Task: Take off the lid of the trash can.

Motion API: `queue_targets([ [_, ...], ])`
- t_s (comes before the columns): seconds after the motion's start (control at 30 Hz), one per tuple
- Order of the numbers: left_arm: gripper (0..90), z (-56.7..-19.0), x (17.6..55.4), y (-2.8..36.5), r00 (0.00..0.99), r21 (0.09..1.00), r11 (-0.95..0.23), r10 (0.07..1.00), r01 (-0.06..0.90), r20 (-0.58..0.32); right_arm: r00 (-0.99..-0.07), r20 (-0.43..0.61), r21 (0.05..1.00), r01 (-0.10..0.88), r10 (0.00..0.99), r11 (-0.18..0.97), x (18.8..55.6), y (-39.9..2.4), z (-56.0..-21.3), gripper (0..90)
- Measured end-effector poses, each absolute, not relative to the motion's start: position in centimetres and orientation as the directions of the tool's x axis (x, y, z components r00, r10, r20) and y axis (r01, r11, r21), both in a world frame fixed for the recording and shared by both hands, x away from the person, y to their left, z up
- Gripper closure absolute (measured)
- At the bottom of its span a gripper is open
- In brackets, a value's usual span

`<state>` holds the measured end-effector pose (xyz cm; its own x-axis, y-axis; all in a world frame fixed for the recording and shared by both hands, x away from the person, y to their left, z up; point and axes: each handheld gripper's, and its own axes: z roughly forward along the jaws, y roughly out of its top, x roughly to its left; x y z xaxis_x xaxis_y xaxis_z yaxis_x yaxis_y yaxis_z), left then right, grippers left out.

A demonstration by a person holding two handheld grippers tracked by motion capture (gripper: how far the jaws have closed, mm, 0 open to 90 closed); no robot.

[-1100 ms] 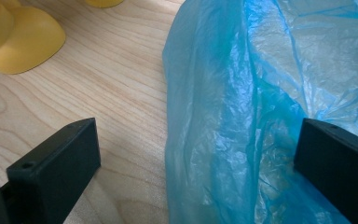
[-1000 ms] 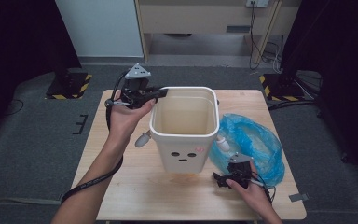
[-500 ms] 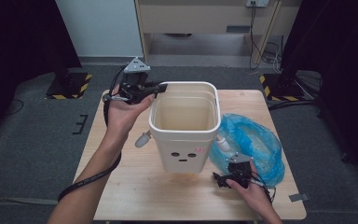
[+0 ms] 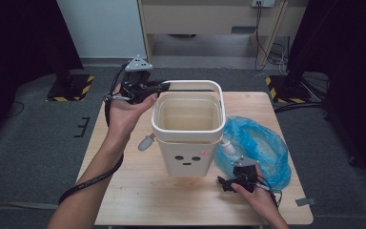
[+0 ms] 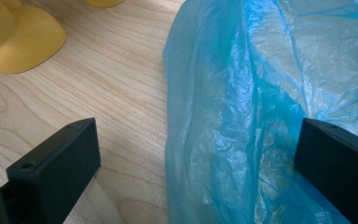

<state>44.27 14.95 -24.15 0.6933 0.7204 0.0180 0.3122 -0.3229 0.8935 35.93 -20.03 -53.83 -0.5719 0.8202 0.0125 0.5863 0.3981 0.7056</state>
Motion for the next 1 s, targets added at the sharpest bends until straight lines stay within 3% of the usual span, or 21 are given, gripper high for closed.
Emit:
queue_targets([
  [1.0,76.5,-23.48,43.94,15.97,0.681,0.908,-0.295,0.732,0.296,0.016,-0.572,0.013,0.706,0.587,0.820,0.398,35.92,-20.04,-53.83,0.4],
])
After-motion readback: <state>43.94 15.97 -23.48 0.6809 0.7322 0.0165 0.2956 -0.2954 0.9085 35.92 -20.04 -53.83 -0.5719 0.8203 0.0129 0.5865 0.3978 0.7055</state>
